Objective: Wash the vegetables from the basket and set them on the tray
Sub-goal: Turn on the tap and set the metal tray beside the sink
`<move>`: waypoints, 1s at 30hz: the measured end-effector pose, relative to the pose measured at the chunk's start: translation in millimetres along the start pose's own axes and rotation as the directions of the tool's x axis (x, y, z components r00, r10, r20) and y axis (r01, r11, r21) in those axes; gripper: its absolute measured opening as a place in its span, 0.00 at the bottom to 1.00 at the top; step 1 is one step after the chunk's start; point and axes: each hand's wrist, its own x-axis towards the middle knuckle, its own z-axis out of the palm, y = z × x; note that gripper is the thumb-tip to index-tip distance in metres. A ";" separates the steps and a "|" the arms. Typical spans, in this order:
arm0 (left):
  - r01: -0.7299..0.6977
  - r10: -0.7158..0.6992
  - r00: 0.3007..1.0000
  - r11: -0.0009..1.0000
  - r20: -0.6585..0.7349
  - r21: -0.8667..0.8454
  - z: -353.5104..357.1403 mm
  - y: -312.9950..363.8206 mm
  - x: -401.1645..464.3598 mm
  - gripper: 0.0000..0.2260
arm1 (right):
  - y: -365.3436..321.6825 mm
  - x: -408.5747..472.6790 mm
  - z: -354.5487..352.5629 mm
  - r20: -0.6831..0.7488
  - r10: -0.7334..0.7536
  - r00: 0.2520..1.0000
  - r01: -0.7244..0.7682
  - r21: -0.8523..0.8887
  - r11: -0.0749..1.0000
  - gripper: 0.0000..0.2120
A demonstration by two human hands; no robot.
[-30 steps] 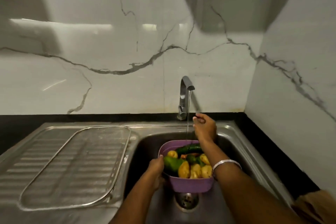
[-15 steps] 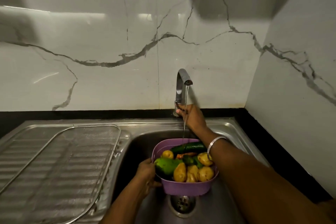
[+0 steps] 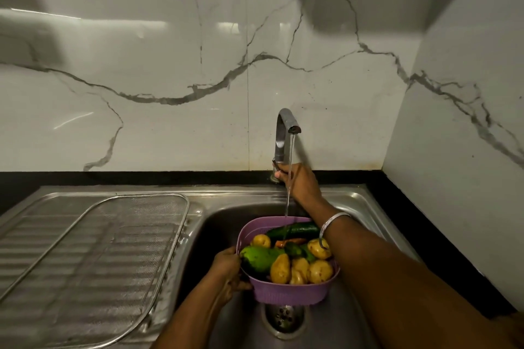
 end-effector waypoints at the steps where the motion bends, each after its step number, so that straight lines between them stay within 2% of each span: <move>1: 0.006 -0.006 1.000 1.000 0.004 -0.011 0.2 0.0 -0.4 0.16 | -0.2 -0.5 -0.4 0.004 0.008 1.000 -0.008 0.016 1.000 0.16; 4: 0.030 -0.029 0.999 0.999 0.015 -0.044 0.8 3.0 1.2 0.14 | -1.9 -1.0 -7.0 0.062 0.030 0.998 -0.037 0.102 0.994 0.17; 6: 0.042 -0.042 0.999 0.998 0.008 -0.048 2.9 5.1 -0.2 0.13 | -6.0 -9.9 -16.8 0.135 0.060 0.989 -0.084 0.178 0.980 0.21; 8: 0.002 -0.002 1.000 1.000 -0.027 -0.004 6.7 9.7 -4.4 0.15 | -3.2 -22.0 -24.1 0.109 0.099 0.989 -0.121 0.219 0.968 0.23; 9: -0.052 0.055 0.996 0.998 -0.067 0.047 8.4 10.7 -3.4 0.21 | 1.8 -29.3 -27.9 0.060 0.134 0.989 -0.144 0.217 0.965 0.23; 10: -0.108 0.126 0.985 0.983 -0.114 0.151 7.5 11.4 -1.4 0.30 | 5.7 -37.3 -31.9 0.013 0.176 0.984 -0.175 0.192 0.966 0.22; 11: -0.167 0.210 0.968 0.948 -0.137 0.272 6.7 13.7 -4.9 0.35 | 7.7 -47.2 -37.0 -0.014 0.211 0.977 -0.207 0.149 0.967 0.21; 13: -0.274 0.376 0.917 0.837 -0.133 0.474 5.2 16.4 -9.8 0.32 | 4.7 -70.2 -43.2 0.038 0.241 0.970 -0.242 0.046 0.969 0.17; 15: -0.363 0.478 0.877 0.727 -0.050 0.584 8.4 17.9 -16.3 0.28 | -4.1 -100.4 -41.0 0.168 0.192 0.967 -0.176 -0.107 0.979 0.14; 17: -0.392 0.482 0.876 0.684 0.022 0.615 13.8 16.4 -20.6 0.25 | -9.0 -131.6 -26.0 0.295 0.129 0.947 -0.039 -0.294 0.955 0.19; 19: -0.386 0.462 0.886 0.673 0.050 0.631 16.2 15.1 -25.6 0.24 | -7.2 -153.5 -3.1 0.392 0.104 0.914 0.123 -0.511 0.851 0.26; 21: -0.391 0.468 0.881 0.646 0.065 0.655 13.6 12.9 -28.0 0.25 | -4.3 -160.5 12.8 0.438 0.129 0.889 0.189 -0.610 0.769 0.32; 24: -0.410 0.532 0.845 0.590 0.046 0.696 5.3 10.8 -28.6 0.21 | 2.6 -157.0 16.8 0.484 0.156 0.861 0.229 -0.642 0.731 0.37; 28: -0.468 0.603 0.797 0.602 0.015 0.647 -4.9 8.9 -24.3 0.18 | 15.9 -155.0 9.7 0.513 0.111 0.851 0.226 -0.549 0.805 0.42; 30: -0.512 0.639 0.769 0.608 0.008 0.606 -5.1 8.2 -26.2 0.15 | 20.9 -153.6 4.1 0.507 0.096 0.856 0.193 -0.488 0.851 0.38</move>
